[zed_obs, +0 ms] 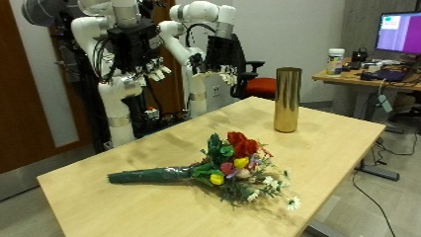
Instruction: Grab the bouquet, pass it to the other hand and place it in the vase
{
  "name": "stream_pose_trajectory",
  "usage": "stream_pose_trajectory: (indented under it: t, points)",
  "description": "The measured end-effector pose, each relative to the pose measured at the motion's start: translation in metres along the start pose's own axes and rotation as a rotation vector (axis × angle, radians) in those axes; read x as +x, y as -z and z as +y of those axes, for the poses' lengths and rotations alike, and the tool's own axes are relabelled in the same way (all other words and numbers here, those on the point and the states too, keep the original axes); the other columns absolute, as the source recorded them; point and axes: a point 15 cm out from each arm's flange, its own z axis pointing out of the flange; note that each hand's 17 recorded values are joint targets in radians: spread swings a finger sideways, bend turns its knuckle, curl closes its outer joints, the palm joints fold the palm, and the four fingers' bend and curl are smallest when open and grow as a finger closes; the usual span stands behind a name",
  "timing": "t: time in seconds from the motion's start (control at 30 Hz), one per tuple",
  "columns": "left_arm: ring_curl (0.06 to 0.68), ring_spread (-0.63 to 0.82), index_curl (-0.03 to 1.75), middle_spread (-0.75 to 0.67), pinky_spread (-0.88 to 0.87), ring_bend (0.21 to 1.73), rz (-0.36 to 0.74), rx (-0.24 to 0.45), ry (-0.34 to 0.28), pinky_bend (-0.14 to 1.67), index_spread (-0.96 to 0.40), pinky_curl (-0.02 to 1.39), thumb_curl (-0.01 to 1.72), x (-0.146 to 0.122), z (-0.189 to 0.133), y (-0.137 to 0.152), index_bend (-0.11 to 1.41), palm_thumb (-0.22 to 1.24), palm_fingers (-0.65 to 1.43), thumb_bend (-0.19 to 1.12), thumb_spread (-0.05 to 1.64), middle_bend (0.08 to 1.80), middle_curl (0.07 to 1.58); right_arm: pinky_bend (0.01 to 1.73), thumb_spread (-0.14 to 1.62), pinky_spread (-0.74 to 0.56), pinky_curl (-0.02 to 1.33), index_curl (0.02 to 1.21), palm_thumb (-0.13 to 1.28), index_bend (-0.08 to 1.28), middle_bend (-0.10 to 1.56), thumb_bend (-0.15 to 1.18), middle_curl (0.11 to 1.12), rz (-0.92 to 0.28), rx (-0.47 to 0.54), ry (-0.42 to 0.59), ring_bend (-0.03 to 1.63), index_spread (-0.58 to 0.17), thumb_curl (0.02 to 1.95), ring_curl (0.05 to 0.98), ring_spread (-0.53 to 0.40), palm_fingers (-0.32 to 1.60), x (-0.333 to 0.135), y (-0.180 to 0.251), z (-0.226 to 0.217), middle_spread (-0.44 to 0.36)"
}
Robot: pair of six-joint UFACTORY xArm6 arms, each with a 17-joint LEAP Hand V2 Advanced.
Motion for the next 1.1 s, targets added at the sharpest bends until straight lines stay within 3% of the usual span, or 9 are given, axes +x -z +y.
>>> stream_pose_trajectory:
  t: [0.43, 0.8, 1.1]
  points:
    - [0.167, 0.36, 0.37, 0.12, 0.32, 0.45, 0.001, -0.016, 0.001, 0.24, -0.04, 0.29, 0.32, -0.001, 0.001, -0.005, 0.18, 0.25, 0.29, -0.03, 0.91, 0.19, 0.34, 0.24, 1.14, 0.45, 0.33, 0.27, 0.78, 0.15, 0.23, -0.02, 0.35, -0.009, 0.046, -0.095, 0.38, -0.217, 0.32, 0.239, 0.257, 0.22, 0.035, 0.010, -0.031, 0.196]
    - [0.167, 0.35, 0.37, 0.13, 0.32, 0.45, -0.015, -0.034, -0.064, 0.23, -0.04, 0.29, 0.32, 0.013, -0.009, -0.002, 0.18, 0.25, 0.30, -0.03, 0.91, 0.19, 0.34, 0.27, 1.13, 0.45, 0.32, 0.27, 0.75, 0.16, 0.22, -0.02, 0.35, -0.043, 0.059, -0.174, 0.40, -0.206, 0.32, 0.237, 0.249, 0.20, 0.055, 0.007, -0.033, 0.178]
    - [0.165, 0.36, 0.37, 0.13, 0.33, 0.44, -0.034, -0.056, -0.099, 0.24, -0.04, 0.29, 0.32, 0.022, -0.021, 0.001, 0.18, 0.25, 0.29, -0.03, 0.91, 0.19, 0.34, 0.27, 1.13, 0.43, 0.32, 0.27, 0.74, 0.15, 0.23, -0.02, 0.35, -0.037, 0.106, -0.224, 0.44, -0.187, 0.32, 0.240, 0.241, 0.23, 0.080, 0.011, -0.061, 0.162]
